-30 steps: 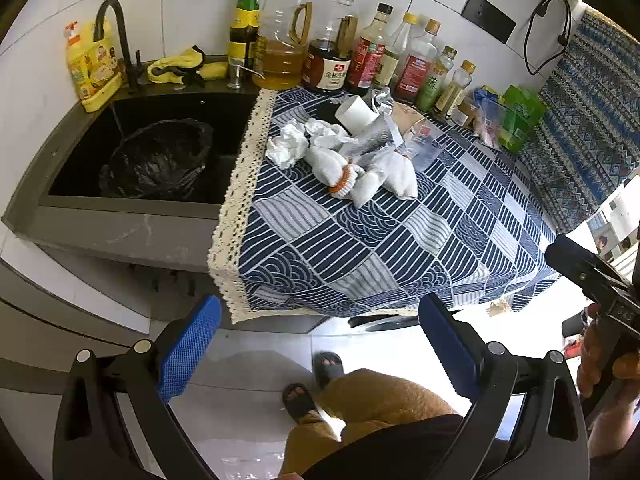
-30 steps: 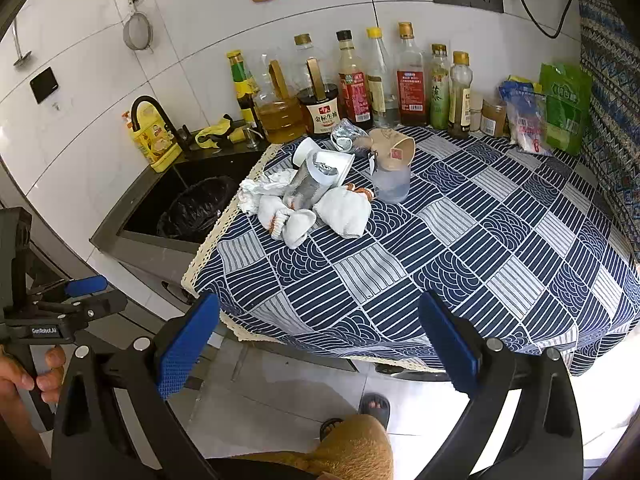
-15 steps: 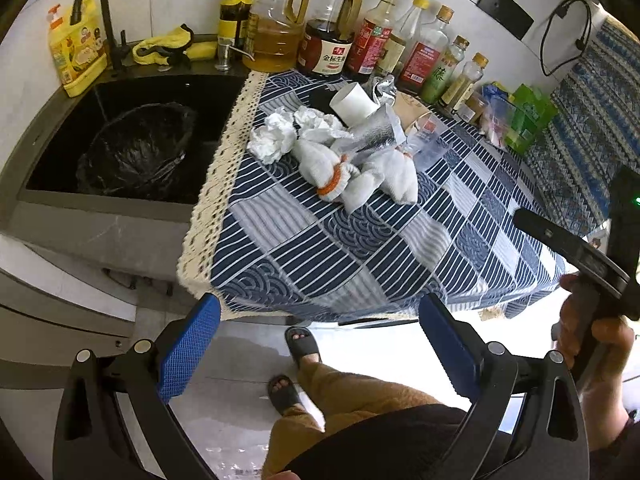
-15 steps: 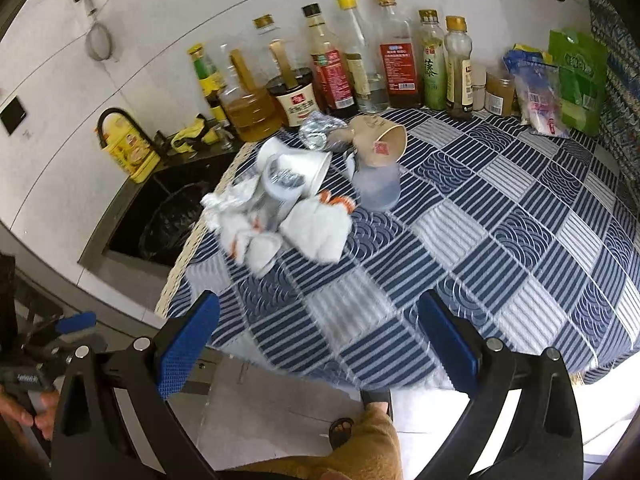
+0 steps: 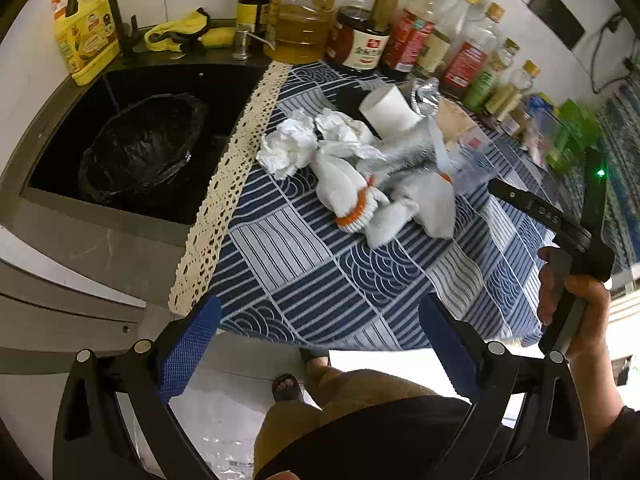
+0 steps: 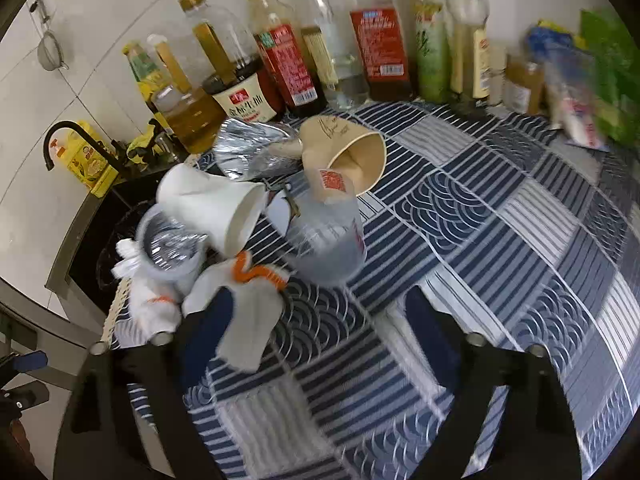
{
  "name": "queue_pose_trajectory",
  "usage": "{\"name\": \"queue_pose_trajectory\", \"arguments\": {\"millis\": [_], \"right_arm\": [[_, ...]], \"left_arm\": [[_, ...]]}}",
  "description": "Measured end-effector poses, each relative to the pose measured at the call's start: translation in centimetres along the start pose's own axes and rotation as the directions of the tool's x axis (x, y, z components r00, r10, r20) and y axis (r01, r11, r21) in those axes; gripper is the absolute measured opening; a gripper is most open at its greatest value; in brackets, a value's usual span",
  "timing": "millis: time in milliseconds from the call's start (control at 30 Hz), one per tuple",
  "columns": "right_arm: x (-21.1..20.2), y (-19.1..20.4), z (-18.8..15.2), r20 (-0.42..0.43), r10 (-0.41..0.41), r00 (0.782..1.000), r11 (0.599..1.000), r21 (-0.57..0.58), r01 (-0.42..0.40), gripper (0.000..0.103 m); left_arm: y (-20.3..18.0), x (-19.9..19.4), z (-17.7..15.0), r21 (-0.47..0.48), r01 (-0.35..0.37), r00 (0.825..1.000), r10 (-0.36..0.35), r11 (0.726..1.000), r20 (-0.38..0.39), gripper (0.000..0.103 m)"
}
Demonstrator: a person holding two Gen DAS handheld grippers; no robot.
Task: Collect trash
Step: 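Reach the right tool to the clear plastic cup and grasp it, then grasp the foil-lined white paper cup with the left tool while the right holds the plastic cup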
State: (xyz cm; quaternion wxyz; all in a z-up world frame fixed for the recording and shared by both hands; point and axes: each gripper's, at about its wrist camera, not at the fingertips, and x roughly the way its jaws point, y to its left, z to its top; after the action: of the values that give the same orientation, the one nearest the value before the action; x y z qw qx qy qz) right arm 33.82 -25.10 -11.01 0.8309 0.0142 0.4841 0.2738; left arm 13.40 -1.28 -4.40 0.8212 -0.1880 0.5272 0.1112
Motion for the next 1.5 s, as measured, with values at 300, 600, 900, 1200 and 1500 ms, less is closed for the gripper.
{"name": "queue_pose_trajectory", "arguments": {"millis": [300, 600, 900, 1200, 1500], "right_arm": [[4.1, -0.1, 2.3, -0.037, 0.035, 0.999, 0.995, -0.087, -0.039, 0.064], [5.1, -0.4, 2.8, -0.04, 0.008, 0.999, 0.991, -0.136, -0.013, 0.044], [3.1, -1.1, 3.4, -0.008, 0.015, 1.0, 0.992, -0.122, -0.016, 0.041], [-1.2, -2.6, 4.1, 0.06, 0.03, 0.998, 0.998, -0.06, -0.027, 0.041], [-4.7, -4.3, 3.2, 0.128, 0.052, 0.99, 0.999, -0.012, -0.051, 0.042]], "left_arm": [[-1.1, 1.5, 1.6, -0.038, -0.032, 0.999, 0.032, 0.999, 0.004, 0.096], [-1.7, 2.5, 2.1, -0.057, -0.035, 0.999, 0.036, 0.998, 0.012, 0.096], [-3.2, 3.1, 3.6, -0.02, -0.015, 1.0, 0.015, 1.0, 0.02, 0.096], [-5.4, 3.1, 6.1, 0.065, 0.108, 0.993, -0.111, 0.992, 0.047, 0.096], [-9.0, 4.9, 9.0, 0.26, 0.167, 0.986, -0.169, 0.951, -0.015, 0.095]]}}
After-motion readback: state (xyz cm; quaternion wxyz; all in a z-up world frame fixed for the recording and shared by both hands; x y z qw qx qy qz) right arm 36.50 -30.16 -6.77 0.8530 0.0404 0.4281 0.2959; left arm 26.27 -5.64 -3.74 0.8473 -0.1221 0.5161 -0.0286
